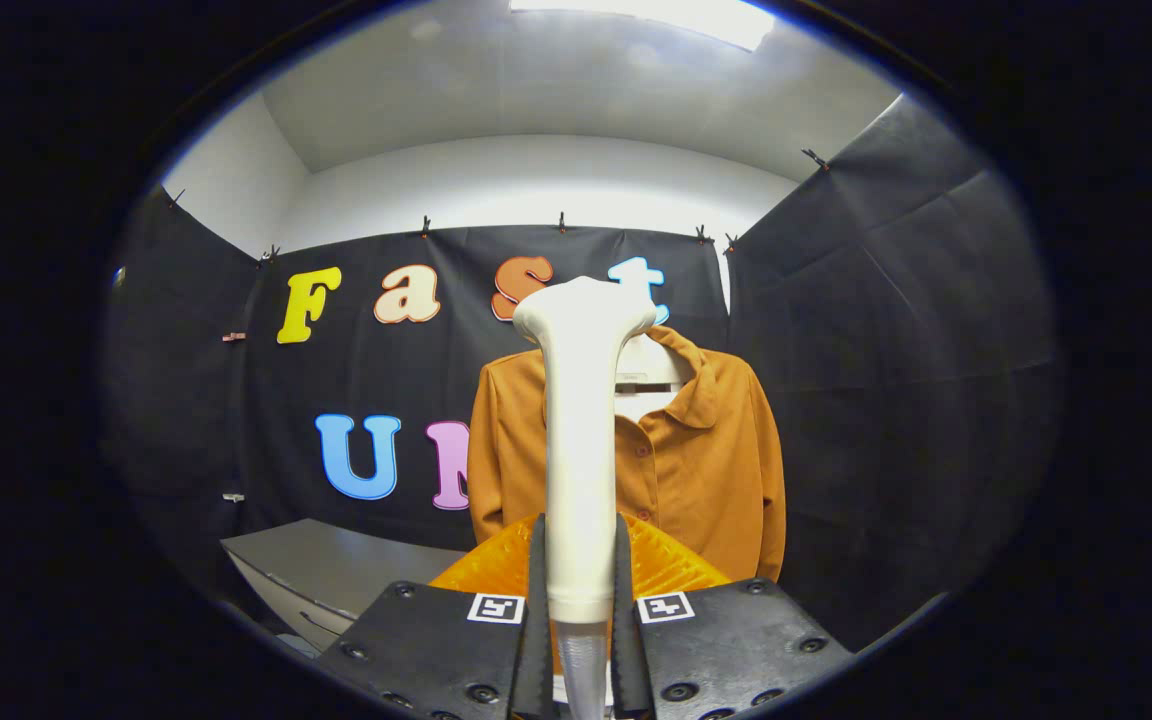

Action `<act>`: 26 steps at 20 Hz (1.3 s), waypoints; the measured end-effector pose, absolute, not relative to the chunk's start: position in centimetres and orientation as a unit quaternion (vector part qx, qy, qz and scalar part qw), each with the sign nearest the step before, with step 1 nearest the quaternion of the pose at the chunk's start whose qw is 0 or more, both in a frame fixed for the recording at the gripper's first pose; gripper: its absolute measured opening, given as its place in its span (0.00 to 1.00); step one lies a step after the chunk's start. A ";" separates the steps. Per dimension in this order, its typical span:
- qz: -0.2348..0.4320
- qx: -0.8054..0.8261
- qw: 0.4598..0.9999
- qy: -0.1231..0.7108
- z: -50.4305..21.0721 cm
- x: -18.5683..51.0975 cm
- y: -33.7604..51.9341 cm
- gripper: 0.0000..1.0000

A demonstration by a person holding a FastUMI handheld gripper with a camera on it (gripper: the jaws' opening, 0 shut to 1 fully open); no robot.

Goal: Iron the clothes twice with a garment steamer, once on the left side and once on the right side.

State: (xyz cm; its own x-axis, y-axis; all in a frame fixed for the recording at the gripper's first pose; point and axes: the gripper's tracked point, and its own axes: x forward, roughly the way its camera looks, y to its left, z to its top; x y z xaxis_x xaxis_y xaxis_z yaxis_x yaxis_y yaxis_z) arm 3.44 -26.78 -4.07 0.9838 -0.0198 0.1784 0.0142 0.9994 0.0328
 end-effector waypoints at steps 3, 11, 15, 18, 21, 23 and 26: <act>-0.021 0.020 0.994 -0.102 -2.3 3.7 -27.9 0.26; -0.054 0.044 0.995 -0.067 -5.6 8.9 -32.9 0.26; -0.072 0.054 0.995 -0.037 -9.6 11.6 -35.5 0.27; -0.066 0.065 0.995 -0.024 -12.2 13.1 -36.3 0.26; -0.058 0.063 0.996 -0.018 -14.1 14.3 -36.7 0.27; -0.058 0.062 0.996 -0.010 -15.6 14.7 -37.1 0.27; -0.065 0.063 0.996 0.003 -17.4 14.9 -37.9 0.27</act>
